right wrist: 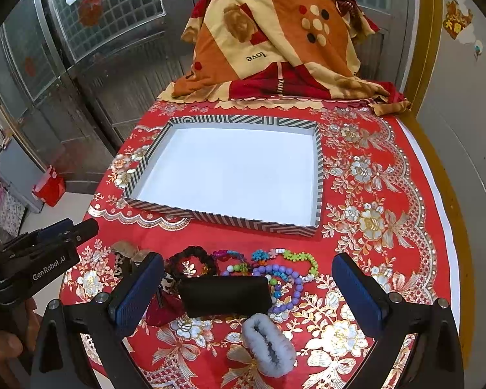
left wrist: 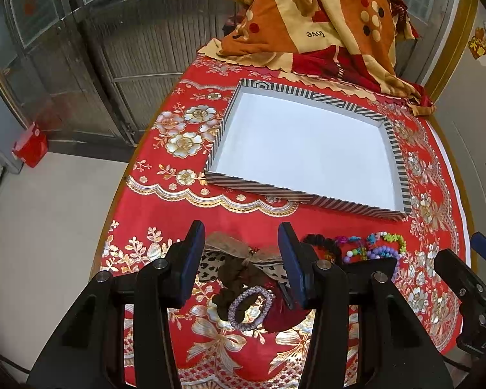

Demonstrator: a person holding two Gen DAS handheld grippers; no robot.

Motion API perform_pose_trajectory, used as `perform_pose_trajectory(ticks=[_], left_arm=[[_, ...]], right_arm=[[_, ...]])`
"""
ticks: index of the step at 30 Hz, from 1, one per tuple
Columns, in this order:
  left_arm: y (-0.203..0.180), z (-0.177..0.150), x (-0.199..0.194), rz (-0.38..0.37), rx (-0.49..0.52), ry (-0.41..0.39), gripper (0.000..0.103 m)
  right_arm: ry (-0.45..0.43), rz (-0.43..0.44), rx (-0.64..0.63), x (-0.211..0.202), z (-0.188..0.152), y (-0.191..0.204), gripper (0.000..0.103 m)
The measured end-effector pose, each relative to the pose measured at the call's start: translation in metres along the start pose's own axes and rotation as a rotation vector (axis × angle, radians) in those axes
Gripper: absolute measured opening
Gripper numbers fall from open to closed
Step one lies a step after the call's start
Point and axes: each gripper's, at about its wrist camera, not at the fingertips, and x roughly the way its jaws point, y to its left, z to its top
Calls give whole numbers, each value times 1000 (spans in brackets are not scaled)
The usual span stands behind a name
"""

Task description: Organize jewelry

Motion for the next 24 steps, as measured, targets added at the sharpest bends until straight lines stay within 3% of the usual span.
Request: perform_pose_trajectory(ticks=[24], left_arm=[[-9, -4, -2, -15, 19, 10, 46]], right_arm=[[22, 8, 8, 1, -6, -2, 103]])
